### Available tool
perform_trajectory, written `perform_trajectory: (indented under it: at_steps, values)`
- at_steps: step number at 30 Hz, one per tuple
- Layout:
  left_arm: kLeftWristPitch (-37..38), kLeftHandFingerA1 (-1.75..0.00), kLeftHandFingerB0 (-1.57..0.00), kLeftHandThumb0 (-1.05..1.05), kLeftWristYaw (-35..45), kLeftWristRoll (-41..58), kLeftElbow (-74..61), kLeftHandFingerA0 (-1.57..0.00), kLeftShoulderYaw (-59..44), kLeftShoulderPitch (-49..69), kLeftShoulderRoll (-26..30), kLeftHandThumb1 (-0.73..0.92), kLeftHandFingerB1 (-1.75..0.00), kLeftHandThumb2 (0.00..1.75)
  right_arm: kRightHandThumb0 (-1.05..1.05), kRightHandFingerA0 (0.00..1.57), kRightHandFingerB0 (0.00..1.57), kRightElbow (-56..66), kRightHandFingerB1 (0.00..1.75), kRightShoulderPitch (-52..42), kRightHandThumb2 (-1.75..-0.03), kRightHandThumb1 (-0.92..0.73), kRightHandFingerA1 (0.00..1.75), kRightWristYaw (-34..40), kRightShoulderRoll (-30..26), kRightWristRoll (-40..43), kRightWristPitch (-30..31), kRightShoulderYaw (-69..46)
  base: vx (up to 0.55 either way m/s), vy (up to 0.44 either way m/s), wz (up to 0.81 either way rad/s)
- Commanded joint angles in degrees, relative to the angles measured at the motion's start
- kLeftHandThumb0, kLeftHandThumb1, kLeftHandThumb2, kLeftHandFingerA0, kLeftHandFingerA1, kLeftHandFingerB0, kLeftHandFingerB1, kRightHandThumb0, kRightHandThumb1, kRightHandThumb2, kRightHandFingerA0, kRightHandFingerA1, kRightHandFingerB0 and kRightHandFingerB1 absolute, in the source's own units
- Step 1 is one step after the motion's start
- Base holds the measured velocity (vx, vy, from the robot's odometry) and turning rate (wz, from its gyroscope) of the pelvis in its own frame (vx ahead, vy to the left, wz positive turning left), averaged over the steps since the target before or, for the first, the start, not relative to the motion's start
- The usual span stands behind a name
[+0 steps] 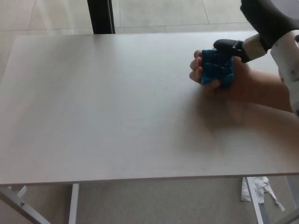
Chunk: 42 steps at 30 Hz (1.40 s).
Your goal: The robot uses its right hand to pick up a cube kept in the middle of the desk infront of it and hands it to a person
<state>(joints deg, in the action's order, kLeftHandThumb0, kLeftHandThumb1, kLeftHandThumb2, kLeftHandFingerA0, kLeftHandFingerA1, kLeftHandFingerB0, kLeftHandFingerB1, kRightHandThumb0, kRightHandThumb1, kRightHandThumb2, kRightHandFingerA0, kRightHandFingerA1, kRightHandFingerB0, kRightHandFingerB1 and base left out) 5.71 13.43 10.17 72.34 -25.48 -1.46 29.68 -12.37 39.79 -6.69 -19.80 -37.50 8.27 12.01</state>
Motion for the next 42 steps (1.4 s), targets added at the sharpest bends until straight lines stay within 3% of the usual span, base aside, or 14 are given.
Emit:
perform_trajectory:
  at_steps: [1, 4, 5, 12, 13, 14, 16, 19, 20, 29, 30, 31, 34, 42]
  values:
    - [0.03, -1.05, -0.40, -0.73, -0.51, 1.54, 0.90, -0.59, -1.67, 1.28, 2.42, 0.72, -0.94, 0.65, -0.58, 0.23, 0.31, 46.62, 0.46, -39.88, -0.78, -0.41, 0.47, -20.59, -6.34, 36.80, -3.28, -64.41, 0.00, 0.000, 0.00]
    - [0.70, -0.99, -0.43, -0.74, -1.28, 0.58, 0.83, -0.73, -0.91, 1.75, 2.73, 0.52, -0.82, 1.03, -0.53, 0.46, 0.46, 43.81, 0.35, -47.81, -0.57, -0.56, 0.44, -17.52, -3.03, 41.35, -6.11, -73.97, 0.00, 0.000, 0.00]
    - [1.02, -1.08, -0.40, -0.76, -1.00, 0.45, 0.75, -0.61, -0.80, 1.99, 2.84, 0.73, -1.01, 0.67, -0.53, 0.51, 0.51, 42.91, 0.36, -49.35, -0.58, -0.55, 0.46, -16.11, -2.05, 42.10, -6.38, -75.98, 0.00, 0.000, 0.00]
    - [-0.26, -1.07, -0.36, -0.75, -1.46, 1.63, 0.88, -0.61, -2.05, 2.46, 3.24, 0.72, -0.98, 0.65, -0.51, 0.76, 0.67, 24.97, 0.41, -58.72, -0.57, -0.53, 0.48, -3.66, 0.82, 46.81, -21.71, -85.45, 0.00, 0.000, 0.00]
    - [-0.31, -0.99, -0.41, -0.74, -1.75, 1.51, 0.92, -0.75, -1.95, 2.40, 3.22, 0.52, -0.80, 1.04, -0.53, 0.78, 0.69, 23.38, 0.41, -58.08, -0.57, -0.52, 0.48, -1.04, 0.52, 46.01, -21.59, -86.66, 0.00, 0.000, 0.00]
    - [-0.11, -1.05, -0.37, -0.73, -1.71, 1.07, 0.93, -0.59, -1.54, 2.44, 3.31, 0.75, -0.92, 0.64, -0.53, 0.73, 0.64, 19.40, 0.42, -56.81, -0.57, -0.55, 0.51, 1.31, -1.05, 45.77, -23.31, -87.83, 0.00, 0.000, 0.00]
    - [-0.34, -1.03, -0.37, -0.74, -1.54, 1.05, 0.89, -0.59, -1.48, 2.55, 3.41, 0.75, -0.91, 0.64, -0.52, 0.77, 0.61, 10.95, 0.43, -55.49, -0.59, -0.59, 0.60, 5.82, -4.43, 43.99, -28.60, -88.55, 0.00, 0.000, 0.00]
    - [-0.53, -0.94, -0.37, -0.69, -1.50, 1.24, 0.91, -0.68, -1.65, 2.37, 3.43, 0.55, -0.77, 1.05, -0.57, 0.78, 0.61, 3.25, 0.45, -55.21, -0.59, -0.62, 0.65, 10.01, -6.92, 40.92, -28.43, -87.97, 0.00, 0.000, 0.00]
    - [-0.61, -1.02, -0.38, -0.69, -1.62, 1.15, 0.92, -0.56, -1.57, 2.32, 3.44, 0.75, -0.91, 0.64, -0.59, 0.76, 0.62, 1.28, 0.46, -55.05, -0.59, -0.61, 0.64, 10.76, -7.35, 40.68, -28.66, -87.72, 0.00, 0.000, 0.00]
    - [-0.25, -1.00, -0.36, -0.72, -2.20, 0.39, 1.09, -0.56, -0.87, 2.87, 2.97, 0.78, -0.87, 0.63, -0.51, 0.61, 0.57, -27.48, 0.42, -49.01, -0.60, -0.68, 0.58, 19.11, -9.04, 39.28, -22.70, -82.05, 0.00, 0.000, 0.00]
    - [-0.02, -0.94, -0.37, -0.71, -2.08, 0.21, 1.00, -0.69, -0.68, 3.10, 2.96, 0.57, -0.76, 1.07, -0.53, 0.56, 0.55, -32.18, 0.41, -47.29, -0.60, -0.68, 0.57, 20.49, -9.74, 39.21, -22.16, -81.46, 0.00, 0.000, 0.00]
    - [0.02, -1.02, -0.38, -0.73, -1.93, 0.55, 1.05, -0.57, -1.00, 3.13, 2.87, 0.75, -0.90, 0.64, -0.52, 0.63, 0.56, -33.69, 0.42, -45.98, -0.60, -0.69, 0.84, 19.81, -9.67, 40.43, -21.06, -82.15, 0.00, 0.000, 0.00]
    - [0.61, -1.02, -0.40, -0.73, -2.18, 0.56, 1.05, -0.58, -1.09, 3.36, 2.80, 0.75, -0.91, 0.64, -0.52, 0.68, 0.56, -34.74, 0.42, -44.00, -0.61, -0.68, 1.06, 20.02, -9.14, 41.40, -18.93, -83.33, 0.00, 0.000, 0.00]
    - [0.28, -0.99, -0.36, -0.70, -1.87, 0.96, 1.03, -0.57, -1.47, 3.21, 2.68, 0.76, -0.88, 0.64, -0.45, 0.38, 0.53, -36.13, 0.47, -40.86, -0.61, -0.75, 0.79, 19.10, -6.56, 43.34, -9.56, -86.47, 0.00, 0.000, 0.00]
